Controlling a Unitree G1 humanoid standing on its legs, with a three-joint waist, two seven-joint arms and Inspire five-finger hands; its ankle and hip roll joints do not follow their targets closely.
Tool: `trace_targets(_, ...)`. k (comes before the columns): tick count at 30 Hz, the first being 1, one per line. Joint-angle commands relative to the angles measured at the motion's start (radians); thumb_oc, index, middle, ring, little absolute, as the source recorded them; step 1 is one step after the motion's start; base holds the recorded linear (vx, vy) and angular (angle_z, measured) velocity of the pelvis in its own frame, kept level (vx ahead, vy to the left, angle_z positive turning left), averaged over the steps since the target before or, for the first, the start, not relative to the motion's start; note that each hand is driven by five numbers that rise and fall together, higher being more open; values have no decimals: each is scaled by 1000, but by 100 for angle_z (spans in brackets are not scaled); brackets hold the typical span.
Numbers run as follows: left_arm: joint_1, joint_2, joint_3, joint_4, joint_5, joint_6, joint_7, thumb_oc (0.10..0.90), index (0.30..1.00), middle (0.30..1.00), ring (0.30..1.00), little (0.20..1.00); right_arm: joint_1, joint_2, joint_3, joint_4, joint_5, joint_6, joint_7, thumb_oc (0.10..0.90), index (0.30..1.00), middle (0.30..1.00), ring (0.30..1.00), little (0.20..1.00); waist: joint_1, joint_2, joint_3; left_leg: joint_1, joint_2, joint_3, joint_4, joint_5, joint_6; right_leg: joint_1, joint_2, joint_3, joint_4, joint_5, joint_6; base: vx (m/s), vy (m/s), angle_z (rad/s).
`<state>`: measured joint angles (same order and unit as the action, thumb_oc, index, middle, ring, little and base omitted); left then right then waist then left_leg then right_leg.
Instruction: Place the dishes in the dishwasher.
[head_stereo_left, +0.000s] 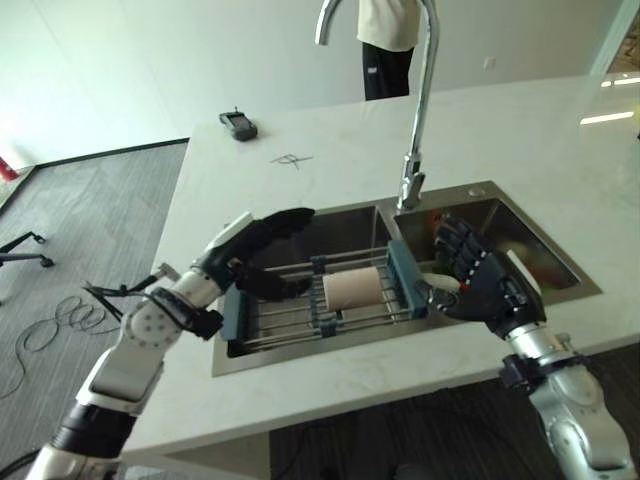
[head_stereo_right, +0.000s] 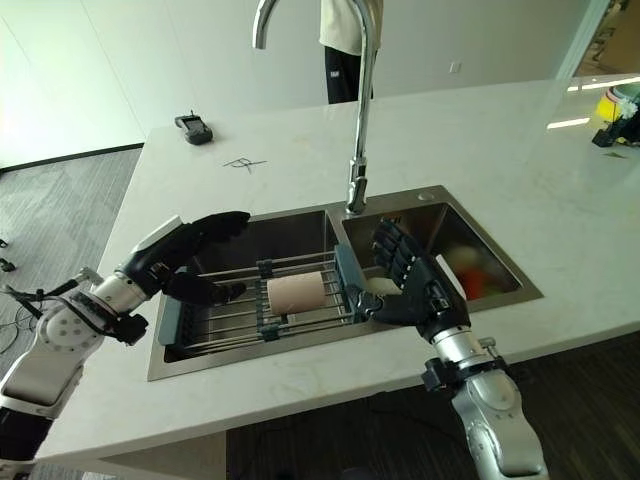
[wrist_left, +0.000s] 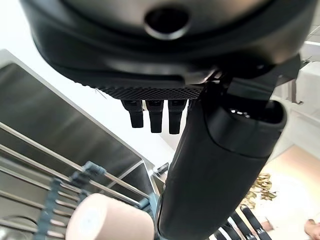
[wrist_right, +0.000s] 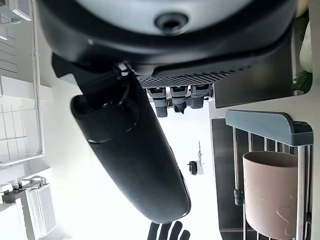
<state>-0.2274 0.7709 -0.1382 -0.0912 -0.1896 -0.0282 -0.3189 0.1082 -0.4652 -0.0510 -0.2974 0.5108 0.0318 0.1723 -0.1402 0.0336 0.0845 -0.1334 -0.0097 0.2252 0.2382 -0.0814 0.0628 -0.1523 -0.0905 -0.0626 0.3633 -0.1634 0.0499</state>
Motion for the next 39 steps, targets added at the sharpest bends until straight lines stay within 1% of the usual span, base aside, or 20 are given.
trace_targets(1,-168,-18,5,4,-10,-29,24,800,900,900,900,900,-132,-1,-16,-46,-11,-86,-3,800,900,900,900,900,-18,24,-59,45,62,-5,62,-168,-65,30,22,-8,-63,-21,71,-10,-5,-13)
trace_targets(3,-194,-12,-21,41,-13,-16,24,800,900,900,900,900,-136,-6,-10,-40,-9,-89,0,800,900,900,900,900,-28,27,-59,48,64,4,62,-169,-65,29,25,-4,-63,-20,71,-7,-2,-15)
trace_targets(7,-254,-5,-82,145,1,-12,26,800,900,900,900,900,-137,-7,1,-31,-13,-92,10,800,900,900,900,900,-49,32,-63,54,70,24,62,-173,-64,26,32,8,-63,-18,72,2,3,-7)
trace_targets(10,-279,-8,-110,198,1,-13,30,800,900,900,900,900,-140,-14,0,-30,-10,-88,13,800,900,900,900,900,-61,34,-64,57,74,36,62,-175,-64,24,36,17,-63,-16,72,3,7,-12)
trace_targets(11,-303,-17,-134,246,6,-16,37,800,900,900,900,900,-137,-20,-2,-27,-4,-92,18,800,900,900,900,900,-73,36,-66,61,77,48,62,-177,-64,22,40,26,-63,-15,73,10,4,-18)
trace_targets(17,-335,-27,-155,318,37,-41,59,800,900,900,900,900,-125,-20,-13,-23,-8,-96,33,800,900,900,900,900,-96,39,-69,69,85,73,62,-181,-64,18,47,41,-63,-12,73,14,0,-13)
trace_targets(21,-360,-38,-177,379,47,-39,66,800,900,900,900,900,-121,-26,-25,-26,-2,-88,43,800,900,900,900,900,-113,43,-72,77,90,89,62,-185,-63,17,52,51,-63,-11,74,20,1,-8)
trace_targets(24,-366,-41,-188,398,52,-39,67,800,900,900,900,900,-116,-27,-30,-29,-1,-86,46,800,900,900,900,900,-118,45,-72,79,92,94,62,-186,-63,17,54,54,-63,-11,74,20,0,-16)
trace_targets(25,-361,-48,-194,421,75,-45,75,800,900,900,900,900,-108,-28,-38,-27,1,-90,55,800,900,900,900,900,-124,45,-72,82,94,100,62,-187,-63,16,56,58,-63,-11,74,31,-3,-8)
trace_targets(34,-344,-71,-221,509,153,-48,104,800,900,900,900,900,-99,-38,-50,-27,1,-87,71,800,900,900,900,900,-136,45,-72,90,98,116,62,-190,-61,17,63,67,-63,-12,73,18,-1,-4)
trace_targets(36,-336,-78,-224,522,165,-42,96,800,900,900,900,900,-95,-39,-52,-30,-1,-86,73,800,900,900,900,900,-138,45,-71,92,99,118,62,-190,-60,17,63,67,-63,-11,73,20,6,0)
trace_targets(37,-333,-80,-226,525,171,-38,91,800,900,900,900,900,-92,-39,-54,-30,-2,-86,76,800,900,900,900,900,-139,46,-68,100,97,116,62,-200,-59,26,62,66,-63,-20,76,0,0,0)
trace_targets(39,-331,-81,-230,530,179,-33,80,800,900,900,900,900,-93,-38,-53,-31,-5,-84,77,800,900,900,900,900,-139,45,-68,94,98,119,62,-191,-60,18,64,67,-63,-12,72,0,0,0)
